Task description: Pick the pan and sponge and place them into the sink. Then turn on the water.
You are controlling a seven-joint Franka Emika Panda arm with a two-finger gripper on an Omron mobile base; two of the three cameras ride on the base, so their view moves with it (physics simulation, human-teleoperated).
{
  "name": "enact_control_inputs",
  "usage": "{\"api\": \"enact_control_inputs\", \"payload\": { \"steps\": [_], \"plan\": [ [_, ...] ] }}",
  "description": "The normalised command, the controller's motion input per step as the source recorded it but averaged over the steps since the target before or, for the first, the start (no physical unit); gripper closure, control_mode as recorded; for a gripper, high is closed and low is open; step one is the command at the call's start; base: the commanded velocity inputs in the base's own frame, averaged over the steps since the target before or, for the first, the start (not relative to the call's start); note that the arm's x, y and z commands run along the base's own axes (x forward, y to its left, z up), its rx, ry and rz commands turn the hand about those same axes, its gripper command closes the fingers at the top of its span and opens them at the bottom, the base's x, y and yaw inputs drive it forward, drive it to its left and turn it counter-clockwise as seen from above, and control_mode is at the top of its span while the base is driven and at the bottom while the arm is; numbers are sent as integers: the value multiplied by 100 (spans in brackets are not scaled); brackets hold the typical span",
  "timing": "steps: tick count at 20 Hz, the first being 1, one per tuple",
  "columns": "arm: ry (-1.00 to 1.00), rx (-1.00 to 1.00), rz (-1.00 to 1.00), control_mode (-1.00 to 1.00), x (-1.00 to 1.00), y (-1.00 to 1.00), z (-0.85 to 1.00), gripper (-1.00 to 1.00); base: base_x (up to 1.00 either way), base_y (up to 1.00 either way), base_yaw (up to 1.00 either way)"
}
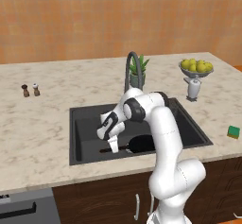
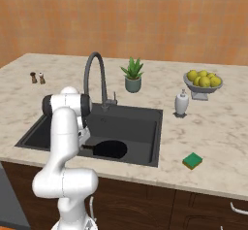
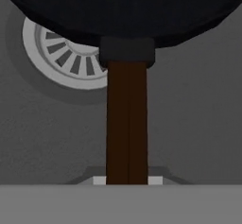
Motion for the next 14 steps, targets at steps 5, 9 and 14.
{"api": "enact_control_inputs", "payload": {
  "steps": [5, 9, 14],
  "plan": [
    [0, 0, -4, -100, 3, 37, -13, 100, 0, 0, 0],
    [-4, 0, -4, -100, -3, 27, 10, -100, 0, 0, 0],
    [-1, -1, -11, -100, -17, 0, 50, -100, 0, 0, 0]
  ]
}}
